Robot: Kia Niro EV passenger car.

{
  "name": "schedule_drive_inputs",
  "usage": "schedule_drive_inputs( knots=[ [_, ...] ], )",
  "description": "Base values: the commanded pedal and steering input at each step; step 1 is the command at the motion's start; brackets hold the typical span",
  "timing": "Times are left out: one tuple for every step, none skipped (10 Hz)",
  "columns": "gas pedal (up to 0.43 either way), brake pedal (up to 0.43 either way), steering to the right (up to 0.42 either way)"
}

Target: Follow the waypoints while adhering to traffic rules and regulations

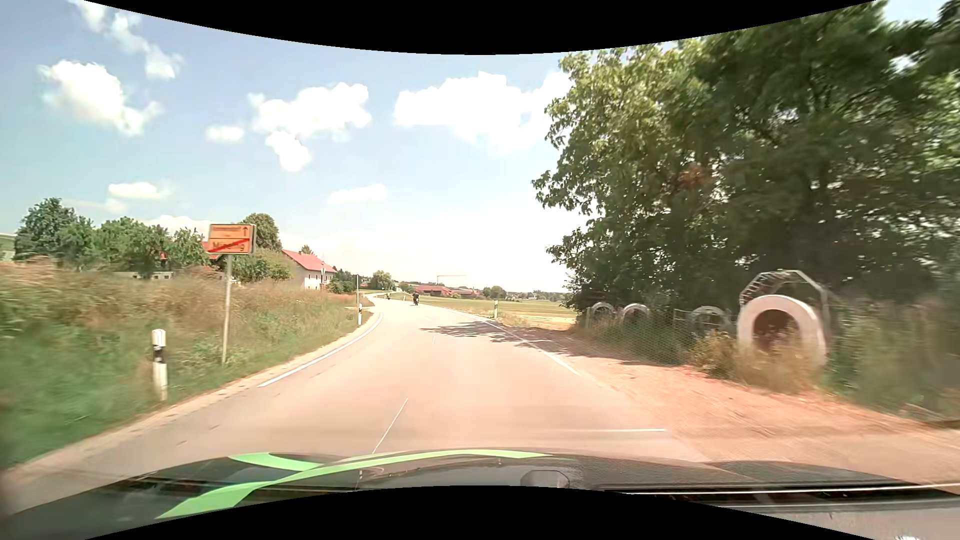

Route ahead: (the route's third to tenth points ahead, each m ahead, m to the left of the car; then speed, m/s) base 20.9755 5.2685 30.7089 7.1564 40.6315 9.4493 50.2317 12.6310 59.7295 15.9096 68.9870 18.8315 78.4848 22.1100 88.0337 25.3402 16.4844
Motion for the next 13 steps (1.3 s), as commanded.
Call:
schedule_drive_inputs(
  knots=[
    [0.26, 0.0, -0.044],
    [0.26, 0.0, -0.044],
    [0.268, 0.0, -0.044],
    [0.28, 0.0, -0.045],
    [0.28, 0.0, -0.044],
    [0.287, 0.0, -0.046],
    [0.299, 0.0, -0.048],
    [0.299, 0.0, -0.048],
    [0.319, 0.0, -0.048],
    [0.331, 0.0, -0.048],
    [0.339, 0.0, -0.047],
    [0.339, 0.0, -0.046],
    [0.35, 0.0, -0.045]
  ],
)
